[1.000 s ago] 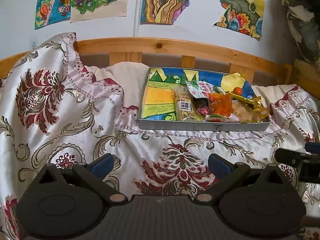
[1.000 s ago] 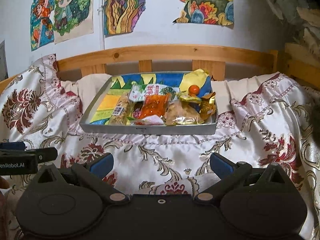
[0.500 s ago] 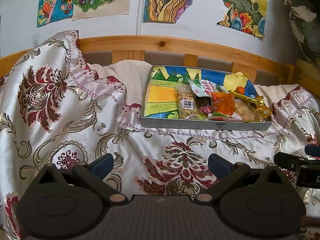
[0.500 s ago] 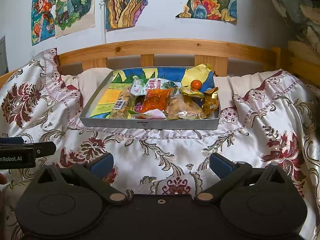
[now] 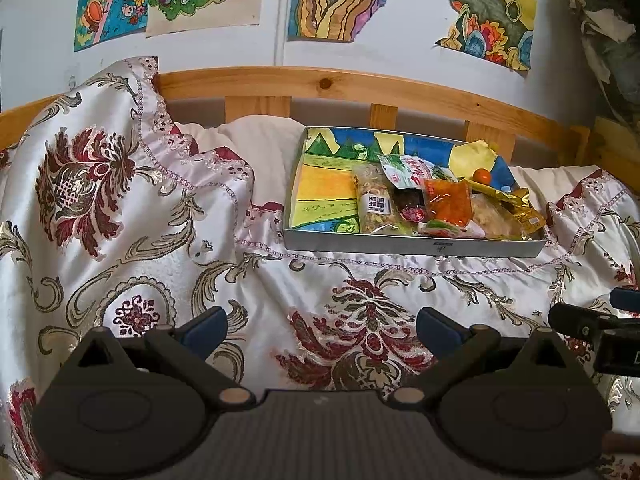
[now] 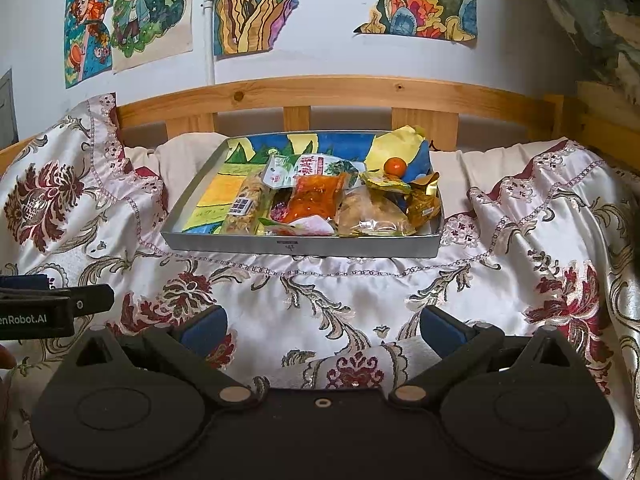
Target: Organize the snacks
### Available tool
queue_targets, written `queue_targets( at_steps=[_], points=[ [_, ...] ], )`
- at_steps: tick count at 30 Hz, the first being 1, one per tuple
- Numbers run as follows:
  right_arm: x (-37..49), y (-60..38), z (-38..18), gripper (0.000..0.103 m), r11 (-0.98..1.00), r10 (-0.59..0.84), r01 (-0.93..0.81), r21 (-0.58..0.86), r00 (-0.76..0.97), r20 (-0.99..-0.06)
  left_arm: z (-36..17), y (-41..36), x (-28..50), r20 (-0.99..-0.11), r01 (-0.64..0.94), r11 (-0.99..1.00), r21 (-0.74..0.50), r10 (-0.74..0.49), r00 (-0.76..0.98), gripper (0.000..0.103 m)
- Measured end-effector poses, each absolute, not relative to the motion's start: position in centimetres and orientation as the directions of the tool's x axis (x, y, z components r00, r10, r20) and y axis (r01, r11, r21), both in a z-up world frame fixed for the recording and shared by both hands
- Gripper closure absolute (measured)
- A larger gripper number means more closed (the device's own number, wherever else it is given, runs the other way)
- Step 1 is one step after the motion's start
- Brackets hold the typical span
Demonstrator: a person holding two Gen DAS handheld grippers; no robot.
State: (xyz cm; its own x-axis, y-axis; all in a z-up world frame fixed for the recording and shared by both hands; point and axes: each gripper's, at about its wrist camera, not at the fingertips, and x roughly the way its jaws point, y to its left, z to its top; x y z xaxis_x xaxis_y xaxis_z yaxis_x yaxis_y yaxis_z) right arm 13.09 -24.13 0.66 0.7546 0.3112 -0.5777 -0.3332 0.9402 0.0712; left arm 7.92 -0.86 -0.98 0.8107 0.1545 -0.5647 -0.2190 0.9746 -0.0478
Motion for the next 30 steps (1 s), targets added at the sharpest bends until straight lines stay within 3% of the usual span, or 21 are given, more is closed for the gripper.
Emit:
queue_targets(
  at_steps=[30],
  points=[
    [13.05, -23.92, 0.47, 0.001, 0.937, 0.314, -0.342, 0.065, 0.749, -0.583, -0.92, -0.6, 8.12, -0.611, -0.234, 0.971, -0.044, 0.159, 0.776, 0.001]
  ],
)
